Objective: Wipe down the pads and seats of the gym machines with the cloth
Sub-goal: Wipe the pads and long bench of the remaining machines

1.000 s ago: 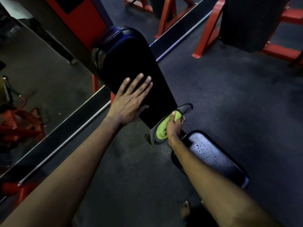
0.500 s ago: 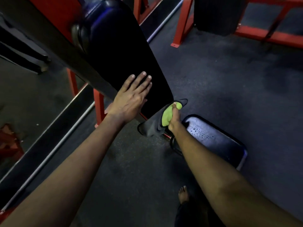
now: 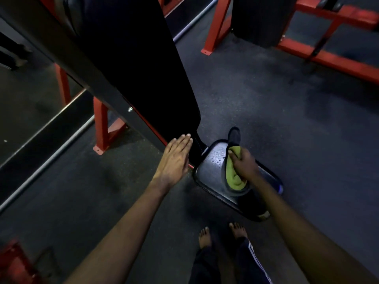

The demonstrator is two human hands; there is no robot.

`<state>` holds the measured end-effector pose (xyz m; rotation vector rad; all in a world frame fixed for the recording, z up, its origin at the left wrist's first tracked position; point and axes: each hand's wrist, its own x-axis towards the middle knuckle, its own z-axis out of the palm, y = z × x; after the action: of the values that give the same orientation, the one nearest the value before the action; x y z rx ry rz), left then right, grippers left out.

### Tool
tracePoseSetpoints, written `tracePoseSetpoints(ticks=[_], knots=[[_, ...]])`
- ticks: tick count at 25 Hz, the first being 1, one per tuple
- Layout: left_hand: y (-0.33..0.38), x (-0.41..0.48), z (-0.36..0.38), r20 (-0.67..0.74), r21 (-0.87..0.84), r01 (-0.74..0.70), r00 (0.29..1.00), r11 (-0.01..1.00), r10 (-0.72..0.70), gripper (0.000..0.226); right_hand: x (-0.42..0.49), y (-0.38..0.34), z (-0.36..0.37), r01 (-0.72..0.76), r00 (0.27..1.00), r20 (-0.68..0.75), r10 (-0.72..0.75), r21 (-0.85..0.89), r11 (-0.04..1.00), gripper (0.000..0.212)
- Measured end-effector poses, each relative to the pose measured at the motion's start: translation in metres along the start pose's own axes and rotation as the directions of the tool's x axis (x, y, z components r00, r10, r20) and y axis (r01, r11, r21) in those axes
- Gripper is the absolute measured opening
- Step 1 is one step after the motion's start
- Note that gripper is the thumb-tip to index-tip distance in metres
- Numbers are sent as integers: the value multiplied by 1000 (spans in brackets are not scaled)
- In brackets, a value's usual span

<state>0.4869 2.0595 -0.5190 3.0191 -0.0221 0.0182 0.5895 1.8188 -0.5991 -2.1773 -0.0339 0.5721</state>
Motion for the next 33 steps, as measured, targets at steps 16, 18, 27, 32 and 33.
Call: tracePoseSetpoints(ticks=[16, 18, 27, 32, 33], knots=[[67, -46, 223, 331, -441, 511, 857, 738, -395, 59, 72, 80, 69, 186, 981, 172, -91, -685, 704, 71], [64, -63, 243, 212, -425, 453, 891, 784, -400, 58, 94, 74, 73, 203, 976, 196, -93, -671, 713, 71], [99, -77, 261, 221, -555, 561, 811, 614, -541, 70, 51, 96, 73, 335, 941, 282, -185, -724, 603, 69], [113, -76, 268, 206, -602, 595, 760, 533, -616, 68, 86, 66, 99, 349, 936, 302, -179, -755, 555, 71], [118, -79, 268, 199, -606, 602, 747, 519, -634, 68, 76, 72, 96, 433, 901, 373, -219, -755, 492, 72]])
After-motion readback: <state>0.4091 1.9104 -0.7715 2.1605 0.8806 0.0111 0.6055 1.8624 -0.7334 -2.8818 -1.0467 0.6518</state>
